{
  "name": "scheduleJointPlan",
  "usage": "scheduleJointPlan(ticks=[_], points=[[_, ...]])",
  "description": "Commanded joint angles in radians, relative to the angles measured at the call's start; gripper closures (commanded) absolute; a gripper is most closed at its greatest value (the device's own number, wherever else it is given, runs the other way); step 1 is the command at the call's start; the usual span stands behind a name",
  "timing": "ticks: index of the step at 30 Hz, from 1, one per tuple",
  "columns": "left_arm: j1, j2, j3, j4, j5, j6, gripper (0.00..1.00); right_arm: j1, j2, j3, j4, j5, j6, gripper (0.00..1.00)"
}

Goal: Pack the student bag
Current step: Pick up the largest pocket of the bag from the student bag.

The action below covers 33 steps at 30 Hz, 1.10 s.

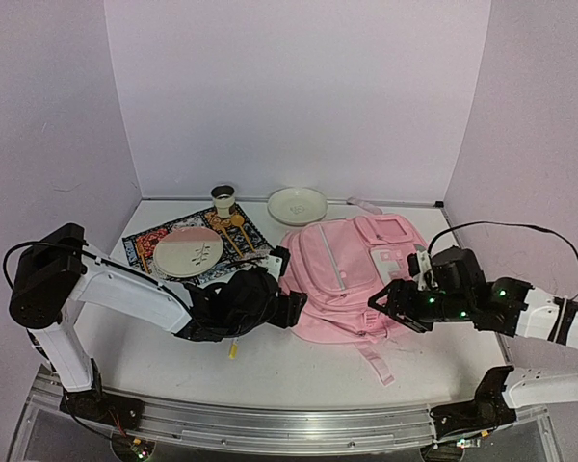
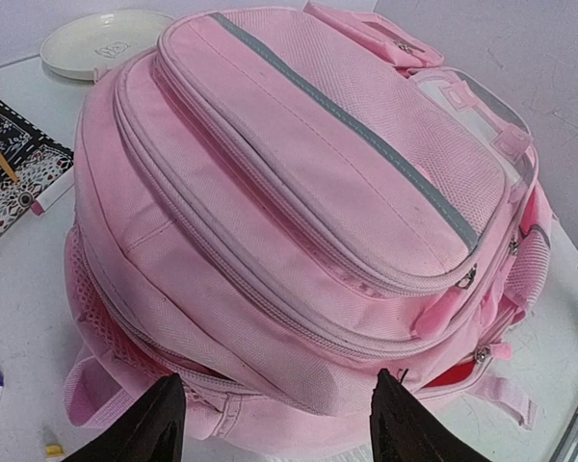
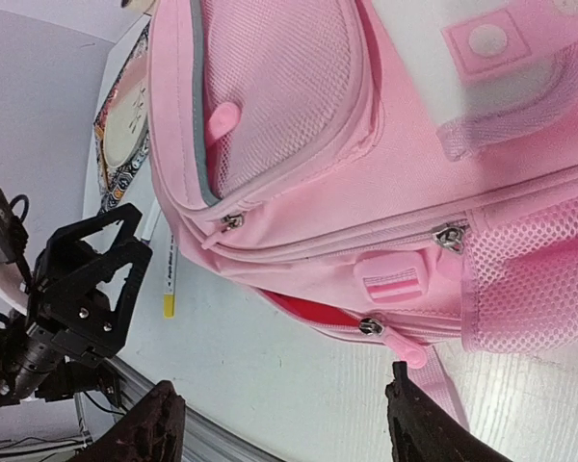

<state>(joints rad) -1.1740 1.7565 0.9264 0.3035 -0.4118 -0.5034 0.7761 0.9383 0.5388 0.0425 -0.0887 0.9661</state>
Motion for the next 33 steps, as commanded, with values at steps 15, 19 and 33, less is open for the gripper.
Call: scheduleJointPlan(ticks=[15, 19, 33], points=[[0.008, -0.012, 0.008, 0.005, 0.022, -0.024, 0.33, 0.011, 0.280, -0.129, 0.270, -0.033, 0.085, 0.28], [0.009, -0.009, 0.010, 0.005, 0.026, -0.026, 0.33, 0.014, 0.304, -0.124, 0.284, -0.036, 0.087, 0.29], [0.008, 0.012, 0.026, 0.005, 0.048, -0.028, 0.34, 0.018, 0.273, -0.105, 0.264, -0.023, 0.088, 0.55]])
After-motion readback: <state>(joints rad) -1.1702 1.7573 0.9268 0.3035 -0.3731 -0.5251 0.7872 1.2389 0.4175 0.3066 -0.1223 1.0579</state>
